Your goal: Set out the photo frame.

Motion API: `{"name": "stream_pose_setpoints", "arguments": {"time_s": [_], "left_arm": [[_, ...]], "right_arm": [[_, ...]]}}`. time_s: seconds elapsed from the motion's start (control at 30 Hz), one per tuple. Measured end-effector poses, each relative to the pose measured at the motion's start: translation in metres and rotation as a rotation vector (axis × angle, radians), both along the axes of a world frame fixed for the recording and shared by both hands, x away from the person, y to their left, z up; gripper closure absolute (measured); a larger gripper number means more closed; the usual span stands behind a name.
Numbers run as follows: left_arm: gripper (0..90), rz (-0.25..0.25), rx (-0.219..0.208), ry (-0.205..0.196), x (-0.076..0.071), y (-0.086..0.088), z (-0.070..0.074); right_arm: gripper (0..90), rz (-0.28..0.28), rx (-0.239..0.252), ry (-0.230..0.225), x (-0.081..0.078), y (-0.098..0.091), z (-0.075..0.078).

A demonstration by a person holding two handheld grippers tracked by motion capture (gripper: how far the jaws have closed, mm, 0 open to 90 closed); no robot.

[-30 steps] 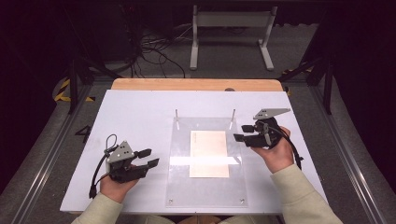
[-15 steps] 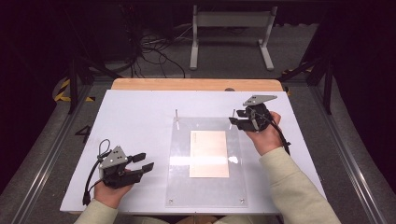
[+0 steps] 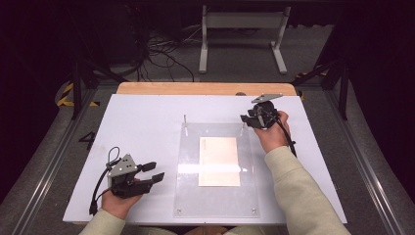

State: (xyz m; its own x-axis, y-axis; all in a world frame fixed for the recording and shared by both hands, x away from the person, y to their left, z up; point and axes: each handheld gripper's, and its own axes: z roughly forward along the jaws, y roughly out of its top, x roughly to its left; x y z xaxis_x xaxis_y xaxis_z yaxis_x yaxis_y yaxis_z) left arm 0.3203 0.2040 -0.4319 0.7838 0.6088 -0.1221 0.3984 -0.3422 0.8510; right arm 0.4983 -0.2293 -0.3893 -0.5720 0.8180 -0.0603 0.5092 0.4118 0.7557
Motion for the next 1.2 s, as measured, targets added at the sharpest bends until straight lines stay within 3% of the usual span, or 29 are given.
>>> {"name": "stream_pose_setpoints", "arguments": {"time_s": [0.17,0.33,0.5,0.63,0.83,1.07,1.2], "left_arm": [[47.6,-0.006,-0.002,0.002,0.001,-0.002,-0.001],[47.3,-0.024,0.008,0.004,0.001,-0.005,-0.002],[47.1,-0.034,0.003,0.014,0.001,-0.007,-0.003],[46.9,-0.038,0.002,0.014,0.0,-0.009,-0.003],[46.4,-0.049,0.007,0.003,-0.002,-0.01,-0.003],[46.0,-0.063,0.021,0.0,-0.005,-0.009,-0.004],[41.9,-0.067,0.017,-0.012,-0.005,-0.009,-0.004]], "right_arm": [[67.3,-0.001,0.003,0.01,0.007,-0.002,-0.007],[83.6,0.008,0.0,0.023,0.012,-0.003,-0.014],[84.6,0.004,0.065,0.044,0.015,-0.009,-0.016],[84.8,0.008,0.04,0.037,0.015,-0.007,-0.018],[85.3,-0.005,0.045,0.046,0.017,-0.006,-0.021],[85.5,-0.019,0.065,0.09,0.027,-0.007,-0.021],[85.7,-0.035,0.076,0.094,0.03,-0.006,-0.022]]}}
